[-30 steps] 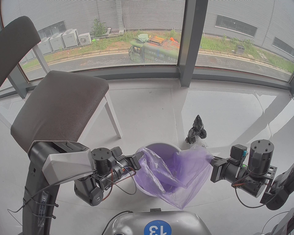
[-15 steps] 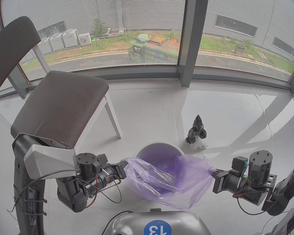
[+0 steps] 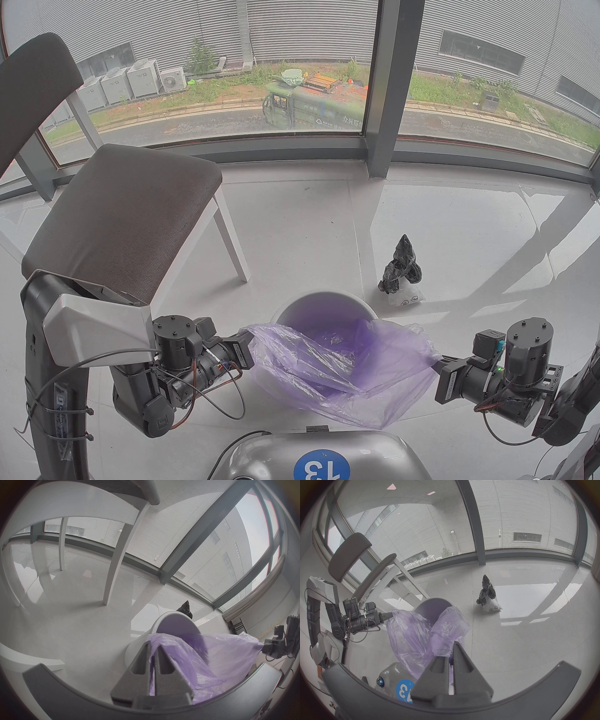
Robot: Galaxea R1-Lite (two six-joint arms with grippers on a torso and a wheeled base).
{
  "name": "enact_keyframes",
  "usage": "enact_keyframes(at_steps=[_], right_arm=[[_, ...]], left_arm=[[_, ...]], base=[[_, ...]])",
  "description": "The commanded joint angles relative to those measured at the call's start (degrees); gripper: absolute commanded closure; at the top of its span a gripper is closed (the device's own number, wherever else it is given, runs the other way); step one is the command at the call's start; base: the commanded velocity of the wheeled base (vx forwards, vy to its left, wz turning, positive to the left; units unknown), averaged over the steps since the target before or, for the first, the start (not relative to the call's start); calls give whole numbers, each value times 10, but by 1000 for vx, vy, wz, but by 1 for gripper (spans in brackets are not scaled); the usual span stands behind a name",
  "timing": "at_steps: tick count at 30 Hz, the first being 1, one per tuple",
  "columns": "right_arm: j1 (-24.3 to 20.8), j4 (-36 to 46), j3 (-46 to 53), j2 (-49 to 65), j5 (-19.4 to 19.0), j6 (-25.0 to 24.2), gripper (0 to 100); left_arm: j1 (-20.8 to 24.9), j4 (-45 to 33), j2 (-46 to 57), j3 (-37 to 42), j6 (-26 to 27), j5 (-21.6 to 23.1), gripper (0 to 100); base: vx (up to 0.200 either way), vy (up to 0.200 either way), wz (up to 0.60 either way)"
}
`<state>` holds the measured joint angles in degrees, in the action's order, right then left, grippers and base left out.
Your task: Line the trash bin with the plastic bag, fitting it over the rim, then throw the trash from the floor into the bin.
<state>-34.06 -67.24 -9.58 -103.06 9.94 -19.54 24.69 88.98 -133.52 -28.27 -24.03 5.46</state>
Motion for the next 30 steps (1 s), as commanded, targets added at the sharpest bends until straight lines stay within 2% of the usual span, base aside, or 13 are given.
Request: enact_keyframes(at_steps=[1, 16, 21, 30], right_arm=[[0, -12, 2, -10, 0, -1, 100], [0, -29, 5, -15, 3, 1, 100], [1, -32, -4, -40, 35, -1, 100], [1, -122, 8, -98, 31, 1, 100]], left_arm=[[0, 10, 2, 8, 4, -2, 100], [2, 10, 5, -1, 3, -22, 100], [-3, 10, 0, -13, 4, -19, 100], [-3, 10, -2, -32, 5, -17, 100]], base=[[0, 0, 0], [0, 0, 0], [0, 0, 0], [0, 0, 0]])
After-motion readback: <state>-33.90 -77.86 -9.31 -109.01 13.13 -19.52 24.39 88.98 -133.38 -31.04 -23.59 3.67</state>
